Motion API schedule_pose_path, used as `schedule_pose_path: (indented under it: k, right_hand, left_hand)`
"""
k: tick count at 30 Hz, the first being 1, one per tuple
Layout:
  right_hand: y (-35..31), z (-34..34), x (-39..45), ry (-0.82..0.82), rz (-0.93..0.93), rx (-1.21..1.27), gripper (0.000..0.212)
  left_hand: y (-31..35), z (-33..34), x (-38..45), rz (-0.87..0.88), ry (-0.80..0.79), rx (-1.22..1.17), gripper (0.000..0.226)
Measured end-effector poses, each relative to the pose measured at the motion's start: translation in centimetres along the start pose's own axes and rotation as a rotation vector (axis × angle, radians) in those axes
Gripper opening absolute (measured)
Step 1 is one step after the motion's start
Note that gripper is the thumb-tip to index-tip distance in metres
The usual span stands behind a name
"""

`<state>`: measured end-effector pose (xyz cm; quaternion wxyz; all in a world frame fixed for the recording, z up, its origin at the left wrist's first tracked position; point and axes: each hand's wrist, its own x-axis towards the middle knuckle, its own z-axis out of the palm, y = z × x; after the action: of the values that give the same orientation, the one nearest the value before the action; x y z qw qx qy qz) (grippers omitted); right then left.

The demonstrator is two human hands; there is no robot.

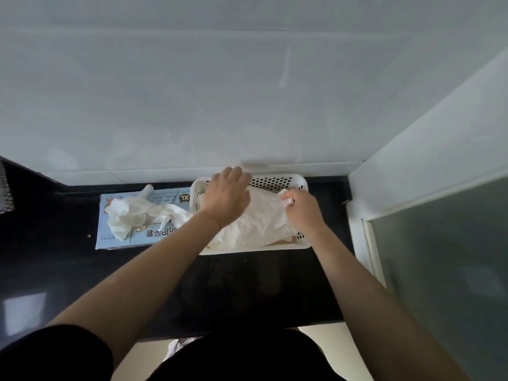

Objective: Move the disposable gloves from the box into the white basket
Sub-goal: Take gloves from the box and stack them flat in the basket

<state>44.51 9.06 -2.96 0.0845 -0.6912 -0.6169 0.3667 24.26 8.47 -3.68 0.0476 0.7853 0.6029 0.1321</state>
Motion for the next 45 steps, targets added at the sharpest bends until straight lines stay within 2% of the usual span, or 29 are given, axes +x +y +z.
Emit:
schedule_pose_path:
  k: [1,2,5,10,16,19,22,26,28,30,33,37,40,45]
  right_hand:
    - [0.0,0.0,0.0,-0.003,-0.004,-0.031,0.038]
    - [0.0,0.1,0.0,-0.004,0.0,-0.071,0.039]
    - [-0.1,0.5,-0.2,-0.002,-0.004,-0.203,0.038]
    - [-0.3,0.9,-0.5,0.03,-0.037,-0.384,0.031]
    - [-0.3,1.9,-0.6,0.033,-0.129,-0.562,0.044]
    - [-0.7,2.1,-0.8,0.037,-0.119,-0.583,0.045]
    - [-2.2,1.9,-1.3,0.083,-0.094,-0.576,0.043]
    - [-5.6,1.8,-1.9,0.158,-0.105,-0.517,0.04]
    - [-7.8,2.8,-2.1,0.161,-0.185,-0.491,0.032]
    - [-10.1,4.3,-2.4,0.129,-0.297,-0.444,0.018]
    - [-13.2,7.9,-3.3,0.038,-0.409,-0.362,0.012]
    - [-16.1,12.6,-3.8,-0.053,-0.41,-0.368,0.018]
    - [-17.4,14.3,-3.8,-0.084,-0.345,-0.432,0.028]
    - [-19.0,14.7,-4.2,-0.036,-0.265,-0.45,0.015]
  left_hand:
    - [0.9,0.4,-0.7,0.061,-0.008,-0.012,0.026]
    - [1.6,1.0,-1.3,0.096,-0.082,-0.017,0.032]
    - [1.9,2.4,-2.6,0.039,-0.361,0.009,0.051]
    - [1.6,1.4,-3.3,-0.052,-0.339,-0.008,0.054]
    - [0.1,0.8,-4.1,-0.083,-0.558,0.082,0.085]
    - [-0.6,0.8,-4.4,-0.065,-0.622,0.093,0.092]
    - [-0.8,-0.1,-3.9,-0.063,-0.549,0.022,0.088]
    - [-1.3,-2.0,-3.9,-0.13,-0.23,-0.147,0.052]
    - [-3.1,-3.2,-4.8,-0.22,-0.084,-0.16,0.032]
    - [-5.7,-4.4,-6.1,-0.343,-0.006,-0.131,0.025]
    - [-10.1,-6.0,-8.9,-0.529,-0.034,-0.016,0.035]
    - [-14.4,-7.7,-12.0,-0.684,-0.147,-0.003,0.042]
    - [-16.6,-8.4,-13.1,-0.679,-0.154,-0.013,0.023]
    - [-17.7,-10.1,-12.7,-0.57,-0.04,-0.185,0.018]
